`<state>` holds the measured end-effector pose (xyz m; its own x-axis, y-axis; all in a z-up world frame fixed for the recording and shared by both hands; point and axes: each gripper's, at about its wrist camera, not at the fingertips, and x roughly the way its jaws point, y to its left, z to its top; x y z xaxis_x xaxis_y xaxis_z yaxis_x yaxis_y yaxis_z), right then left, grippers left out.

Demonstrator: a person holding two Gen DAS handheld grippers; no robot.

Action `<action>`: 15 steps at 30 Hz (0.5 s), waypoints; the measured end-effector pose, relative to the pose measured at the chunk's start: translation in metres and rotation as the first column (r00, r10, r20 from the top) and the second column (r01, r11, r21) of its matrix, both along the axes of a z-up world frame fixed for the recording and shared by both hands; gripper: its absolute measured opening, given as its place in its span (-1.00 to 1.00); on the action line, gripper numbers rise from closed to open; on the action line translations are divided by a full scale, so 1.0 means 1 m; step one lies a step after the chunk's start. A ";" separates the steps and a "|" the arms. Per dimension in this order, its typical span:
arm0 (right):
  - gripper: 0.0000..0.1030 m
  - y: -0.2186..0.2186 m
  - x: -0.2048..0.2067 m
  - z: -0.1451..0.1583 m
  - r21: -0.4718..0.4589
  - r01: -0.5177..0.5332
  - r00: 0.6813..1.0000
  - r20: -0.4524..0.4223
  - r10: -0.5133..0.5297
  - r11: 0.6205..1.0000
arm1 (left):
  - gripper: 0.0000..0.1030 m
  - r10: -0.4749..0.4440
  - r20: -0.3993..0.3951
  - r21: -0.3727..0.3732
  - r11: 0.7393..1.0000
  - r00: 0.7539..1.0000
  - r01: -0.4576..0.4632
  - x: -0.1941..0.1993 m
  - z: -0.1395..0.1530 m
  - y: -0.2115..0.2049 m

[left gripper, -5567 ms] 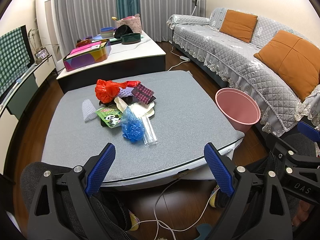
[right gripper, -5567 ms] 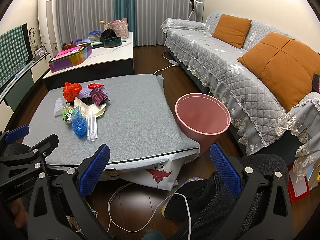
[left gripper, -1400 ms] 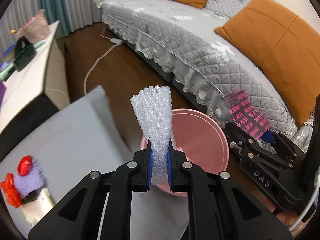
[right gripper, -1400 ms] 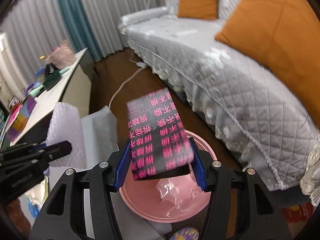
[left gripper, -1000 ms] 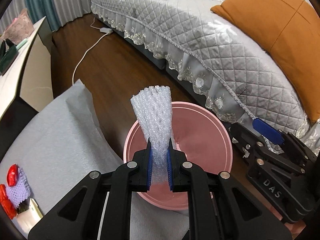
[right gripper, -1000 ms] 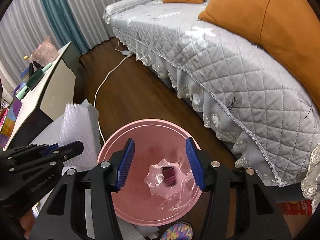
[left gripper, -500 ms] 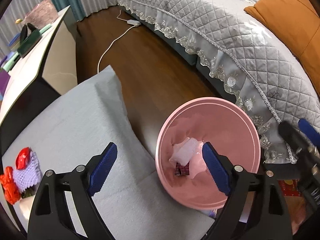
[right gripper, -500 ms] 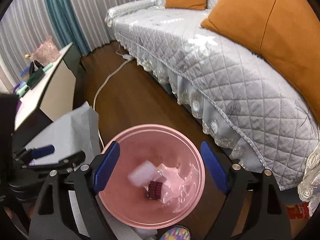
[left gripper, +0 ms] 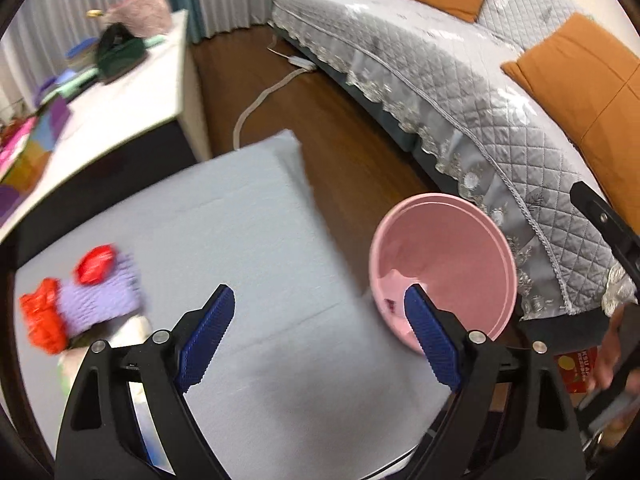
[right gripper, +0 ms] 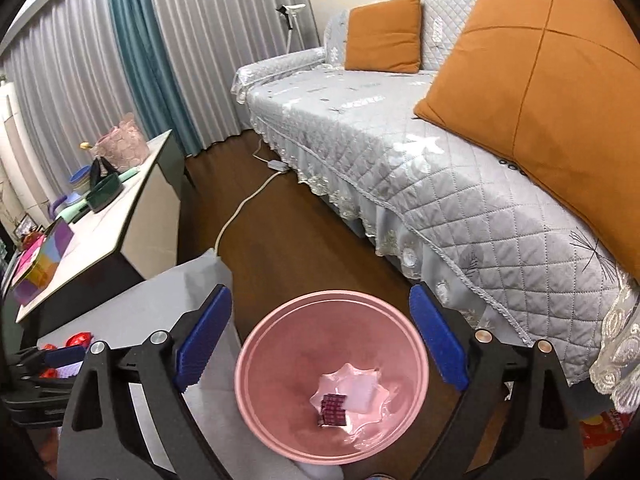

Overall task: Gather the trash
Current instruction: 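Move both tools back over the trash pile on the table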

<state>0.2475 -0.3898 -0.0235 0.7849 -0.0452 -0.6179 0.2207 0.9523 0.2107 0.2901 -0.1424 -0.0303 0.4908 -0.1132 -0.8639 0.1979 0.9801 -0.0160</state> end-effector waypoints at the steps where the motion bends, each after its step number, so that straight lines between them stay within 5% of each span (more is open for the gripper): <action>1: 0.73 0.008 -0.004 0.002 0.007 -0.012 1.000 0.008 0.012 1.000 | 0.63 0.011 0.012 0.004 1.000 1.000 -0.011 -0.005 0.003 0.009; 9: 0.79 0.100 -0.047 0.028 -0.002 -0.218 0.973 0.082 0.218 0.976 | 0.63 0.167 0.121 0.073 0.982 0.978 -0.177 -0.077 0.026 0.119; 15: 0.80 0.169 -0.086 0.029 0.049 -0.349 0.932 0.122 0.341 0.936 | 0.63 0.317 0.170 0.101 0.936 0.933 -0.336 -0.134 0.028 0.189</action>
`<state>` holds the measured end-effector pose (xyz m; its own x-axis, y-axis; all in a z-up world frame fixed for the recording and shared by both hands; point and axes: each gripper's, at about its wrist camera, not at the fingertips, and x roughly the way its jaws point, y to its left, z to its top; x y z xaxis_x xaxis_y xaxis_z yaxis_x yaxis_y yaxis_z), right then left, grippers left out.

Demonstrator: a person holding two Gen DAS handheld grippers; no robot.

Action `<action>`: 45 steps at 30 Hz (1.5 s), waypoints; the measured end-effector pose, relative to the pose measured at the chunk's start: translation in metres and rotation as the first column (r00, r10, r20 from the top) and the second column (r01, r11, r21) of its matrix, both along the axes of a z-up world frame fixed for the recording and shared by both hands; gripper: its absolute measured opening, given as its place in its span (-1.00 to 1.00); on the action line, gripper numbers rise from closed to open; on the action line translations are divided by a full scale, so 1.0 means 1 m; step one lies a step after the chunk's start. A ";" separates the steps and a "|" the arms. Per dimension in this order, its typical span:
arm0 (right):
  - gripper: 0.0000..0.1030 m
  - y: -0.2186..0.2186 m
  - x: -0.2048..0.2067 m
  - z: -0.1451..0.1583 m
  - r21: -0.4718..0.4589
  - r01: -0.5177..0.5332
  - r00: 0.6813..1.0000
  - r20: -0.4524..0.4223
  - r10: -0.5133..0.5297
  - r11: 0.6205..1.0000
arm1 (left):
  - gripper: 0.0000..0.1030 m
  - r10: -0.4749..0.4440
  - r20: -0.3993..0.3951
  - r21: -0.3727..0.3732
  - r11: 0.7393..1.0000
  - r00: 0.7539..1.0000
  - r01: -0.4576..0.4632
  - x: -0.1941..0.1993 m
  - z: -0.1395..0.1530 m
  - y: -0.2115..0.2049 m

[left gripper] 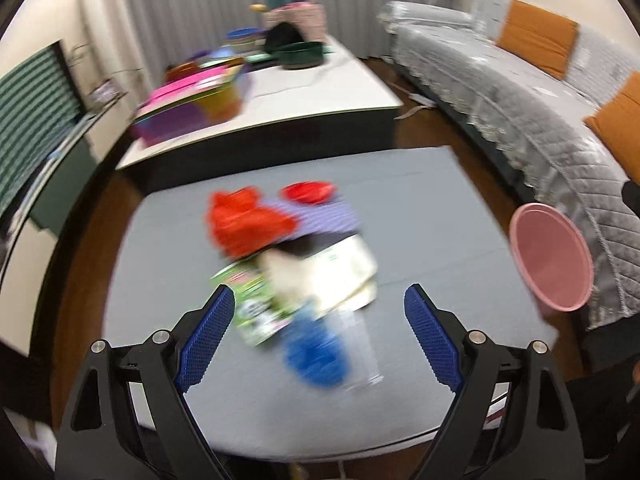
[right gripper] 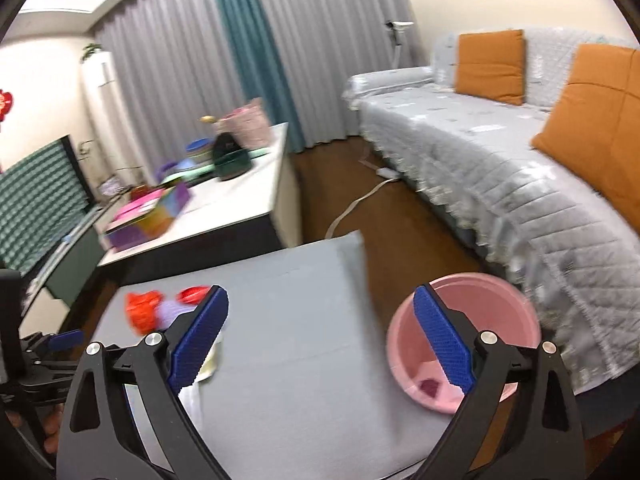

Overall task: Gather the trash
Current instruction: 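Move both tools back over the trash pile on the table, then grasp the clear straws with the right tool while the left tool grasps the blue bag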

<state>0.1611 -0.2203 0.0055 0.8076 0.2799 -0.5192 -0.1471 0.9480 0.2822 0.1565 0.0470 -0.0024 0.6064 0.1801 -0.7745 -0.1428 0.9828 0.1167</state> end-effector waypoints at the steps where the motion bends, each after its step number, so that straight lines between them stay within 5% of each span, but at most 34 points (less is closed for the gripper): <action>1: 0.80 0.010 -0.005 -0.004 0.011 -0.018 1.000 -0.009 0.019 1.000 | 0.63 0.021 0.007 0.004 1.000 1.000 -0.021 -0.007 -0.001 0.007; 9: 0.80 0.104 -0.012 -0.056 -0.024 -0.263 0.956 -0.144 0.257 0.964 | 0.64 0.171 0.012 0.056 0.984 0.985 -0.172 -0.032 -0.030 0.058; 21: 0.80 0.132 0.008 -0.103 -0.109 -0.302 0.924 -0.280 0.262 0.947 | 0.64 0.241 -0.100 -0.061 0.967 0.965 -0.248 -0.018 -0.083 0.107; 29: 0.79 0.171 0.013 -0.131 -0.140 -0.409 0.866 -0.372 0.335 0.901 | 0.64 0.334 -0.158 -0.005 0.941 0.929 -0.340 -0.021 -0.093 0.128; 35: 0.55 0.191 0.009 -0.144 -0.138 -0.482 0.825 -0.406 0.394 0.865 | 0.64 0.367 -0.168 -0.018 0.927 0.915 -0.376 -0.026 -0.093 0.141; 41: -0.09 0.207 0.005 -0.159 -0.151 -0.559 0.768 -0.464 0.441 0.815 | 0.64 0.371 -0.159 -0.031 0.924 0.915 -0.380 -0.028 -0.090 0.143; 45: -0.11 0.208 0.006 -0.166 -0.172 -0.558 0.766 -0.482 0.425 0.811 | 0.64 0.362 -0.159 -0.034 0.928 0.918 -0.372 -0.028 -0.089 0.143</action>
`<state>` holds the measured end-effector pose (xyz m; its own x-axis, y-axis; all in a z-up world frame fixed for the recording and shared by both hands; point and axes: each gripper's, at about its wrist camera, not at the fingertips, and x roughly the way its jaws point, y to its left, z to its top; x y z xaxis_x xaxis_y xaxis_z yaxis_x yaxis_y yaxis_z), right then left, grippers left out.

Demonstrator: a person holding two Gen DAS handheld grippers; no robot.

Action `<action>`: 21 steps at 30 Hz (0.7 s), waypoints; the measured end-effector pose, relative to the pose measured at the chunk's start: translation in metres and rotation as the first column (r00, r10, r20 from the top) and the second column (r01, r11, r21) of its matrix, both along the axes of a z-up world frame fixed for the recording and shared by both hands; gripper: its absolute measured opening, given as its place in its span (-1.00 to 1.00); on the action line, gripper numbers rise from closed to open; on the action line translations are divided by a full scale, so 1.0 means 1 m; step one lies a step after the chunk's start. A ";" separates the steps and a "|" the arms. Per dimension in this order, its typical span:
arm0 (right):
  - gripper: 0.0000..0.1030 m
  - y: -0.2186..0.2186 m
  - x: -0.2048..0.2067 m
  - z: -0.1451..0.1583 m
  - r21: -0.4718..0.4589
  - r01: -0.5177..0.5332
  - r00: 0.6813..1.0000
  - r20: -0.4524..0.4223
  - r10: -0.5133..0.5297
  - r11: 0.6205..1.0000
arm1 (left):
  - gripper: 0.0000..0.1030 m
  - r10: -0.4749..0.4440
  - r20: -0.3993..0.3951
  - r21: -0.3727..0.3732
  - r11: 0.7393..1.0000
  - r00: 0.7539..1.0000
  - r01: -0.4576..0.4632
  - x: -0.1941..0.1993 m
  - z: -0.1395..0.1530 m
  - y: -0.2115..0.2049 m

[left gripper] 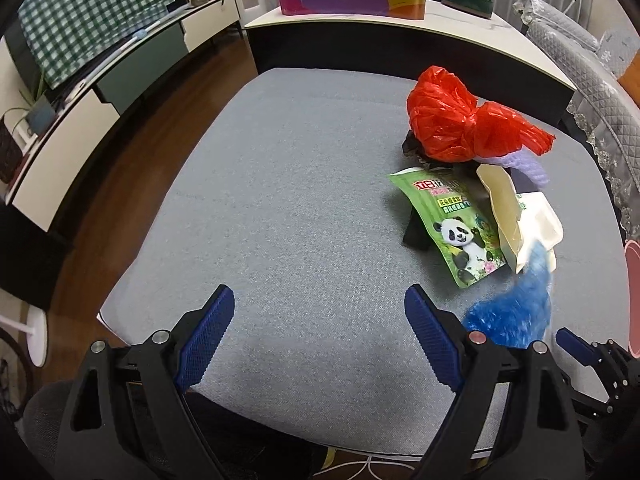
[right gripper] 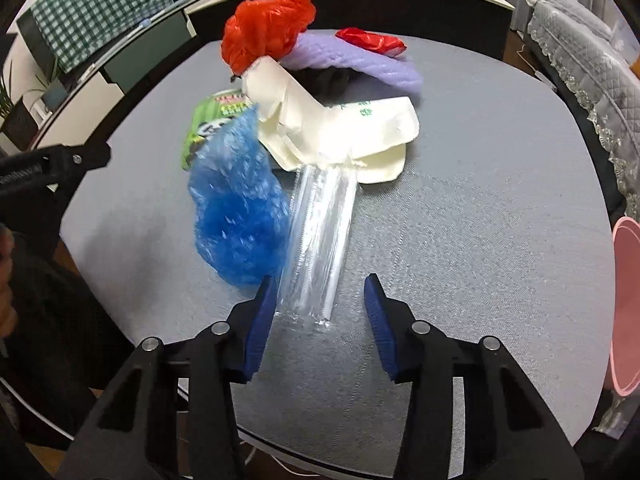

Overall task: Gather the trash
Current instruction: 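Grasp the clear straws with the right tool while the left tool grasps the blue bag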

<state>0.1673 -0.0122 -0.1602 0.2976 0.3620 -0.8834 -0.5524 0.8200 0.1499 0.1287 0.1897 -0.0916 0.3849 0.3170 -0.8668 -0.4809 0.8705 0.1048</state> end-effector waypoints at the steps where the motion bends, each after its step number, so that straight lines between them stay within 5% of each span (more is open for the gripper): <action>1: -0.10 0.000 0.001 -0.002 -0.001 0.003 1.000 -0.011 -0.003 1.000 | 0.64 -0.001 0.000 -0.003 1.000 1.000 0.001 0.000 0.000 0.000; 3: -0.19 0.000 0.001 -0.004 -0.006 0.002 1.000 -0.013 -0.002 1.000 | 0.64 -0.004 0.002 -0.009 1.000 1.000 0.004 0.000 0.001 0.000; 5: -0.70 0.002 0.000 -0.003 -0.003 -0.019 1.000 -0.004 0.019 1.000 | 0.64 -0.008 0.004 -0.007 1.000 1.000 0.008 0.000 0.001 -0.002; 6: -0.80 0.003 -0.002 0.000 -0.003 -0.029 1.000 0.011 0.029 1.000 | 0.64 -0.009 0.004 -0.005 1.000 1.000 0.010 0.000 0.001 -0.003; 15: -0.86 -0.029 0.011 0.019 0.002 0.094 0.990 0.106 -0.094 0.996 | 0.64 -0.050 0.019 -0.015 0.999 0.999 0.051 0.000 0.001 -0.016; 21: -0.86 -0.058 0.021 0.027 0.023 0.176 0.976 0.126 -0.178 0.984 | 0.64 -0.146 0.033 -0.085 0.985 0.989 0.148 0.006 -0.003 -0.043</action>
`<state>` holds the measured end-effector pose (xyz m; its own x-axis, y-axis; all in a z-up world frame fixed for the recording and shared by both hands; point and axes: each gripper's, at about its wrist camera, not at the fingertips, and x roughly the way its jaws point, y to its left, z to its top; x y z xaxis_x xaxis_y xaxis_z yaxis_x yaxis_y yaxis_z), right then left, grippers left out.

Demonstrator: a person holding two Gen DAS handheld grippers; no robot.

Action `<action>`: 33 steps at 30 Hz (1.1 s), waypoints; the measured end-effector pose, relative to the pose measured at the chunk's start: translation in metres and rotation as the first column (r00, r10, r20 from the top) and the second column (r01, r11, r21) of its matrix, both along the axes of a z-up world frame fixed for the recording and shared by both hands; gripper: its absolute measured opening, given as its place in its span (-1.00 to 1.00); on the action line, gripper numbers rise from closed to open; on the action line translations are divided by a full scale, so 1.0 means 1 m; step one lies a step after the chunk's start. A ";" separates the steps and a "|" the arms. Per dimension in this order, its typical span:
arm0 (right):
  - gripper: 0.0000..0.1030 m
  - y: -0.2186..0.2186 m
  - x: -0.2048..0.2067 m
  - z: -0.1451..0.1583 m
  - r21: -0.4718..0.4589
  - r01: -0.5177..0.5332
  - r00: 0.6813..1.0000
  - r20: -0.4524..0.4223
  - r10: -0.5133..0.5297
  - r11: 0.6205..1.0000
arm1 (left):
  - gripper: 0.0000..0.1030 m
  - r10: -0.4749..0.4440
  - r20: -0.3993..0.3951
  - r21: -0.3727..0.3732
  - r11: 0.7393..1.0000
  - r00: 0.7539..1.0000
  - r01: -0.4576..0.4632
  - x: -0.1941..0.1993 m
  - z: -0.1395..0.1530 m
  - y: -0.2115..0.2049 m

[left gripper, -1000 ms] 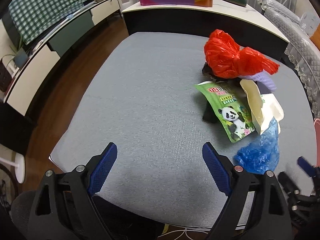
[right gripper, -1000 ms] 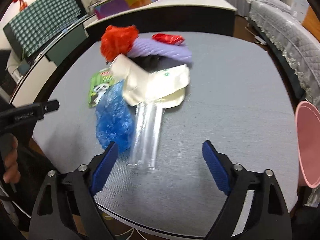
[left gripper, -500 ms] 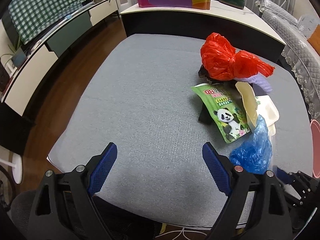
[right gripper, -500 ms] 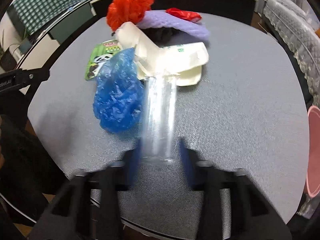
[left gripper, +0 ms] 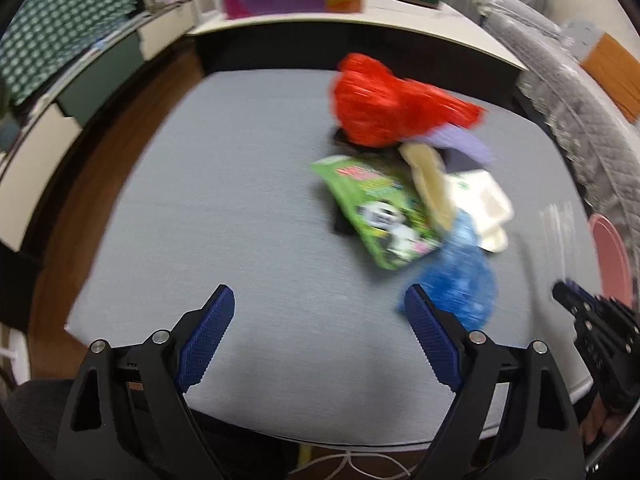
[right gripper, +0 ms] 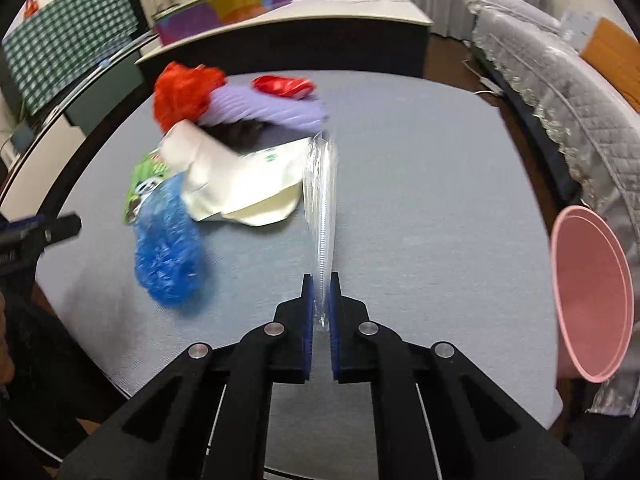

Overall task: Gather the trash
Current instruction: 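Grasp the clear straws with the right tool while the left tool grasps the blue bag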

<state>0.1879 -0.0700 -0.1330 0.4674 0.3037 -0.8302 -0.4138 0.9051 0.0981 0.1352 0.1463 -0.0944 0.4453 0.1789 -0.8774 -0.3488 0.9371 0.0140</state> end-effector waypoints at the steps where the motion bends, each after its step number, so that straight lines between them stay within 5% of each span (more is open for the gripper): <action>1: -0.86 -0.004 0.000 0.001 0.003 0.007 1.000 0.001 -0.007 1.000 | 0.64 -0.017 -0.001 -0.012 1.000 1.000 0.017 0.003 -0.002 -0.007; 11: -0.86 -0.048 -0.004 0.005 0.035 0.078 0.997 -0.003 -0.078 0.996 | 0.62 -0.111 -0.103 -0.112 0.989 0.989 0.099 0.039 -0.036 -0.054; 12: -0.86 -0.054 -0.004 0.006 0.040 0.089 0.996 -0.003 -0.089 0.995 | 0.44 -0.111 -0.114 -0.126 0.987 0.987 0.096 0.042 -0.041 -0.056; 15: -0.86 -0.066 -0.002 0.006 0.051 0.115 0.993 -0.006 -0.115 0.992 | -0.54 -0.111 -0.140 -0.182 0.980 0.984 0.085 0.048 -0.055 -0.056; 18: -0.86 -0.075 -0.002 0.008 0.059 0.128 0.992 -0.002 -0.128 0.990 | -0.90 -0.107 -0.114 -0.203 0.976 0.988 0.082 0.045 -0.053 -0.056; 33: -0.86 -0.076 -0.013 0.039 0.126 0.107 0.990 0.080 -0.117 0.986 | -0.96 -0.182 0.001 -0.075 0.981 0.983 0.182 0.031 -0.001 -0.076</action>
<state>0.1750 -0.1460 -0.0942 0.5729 0.3408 -0.7454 -0.3222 0.9299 0.1776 0.1664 0.0705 -0.0953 0.4594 0.0295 -0.8878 -0.1727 0.9833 -0.0567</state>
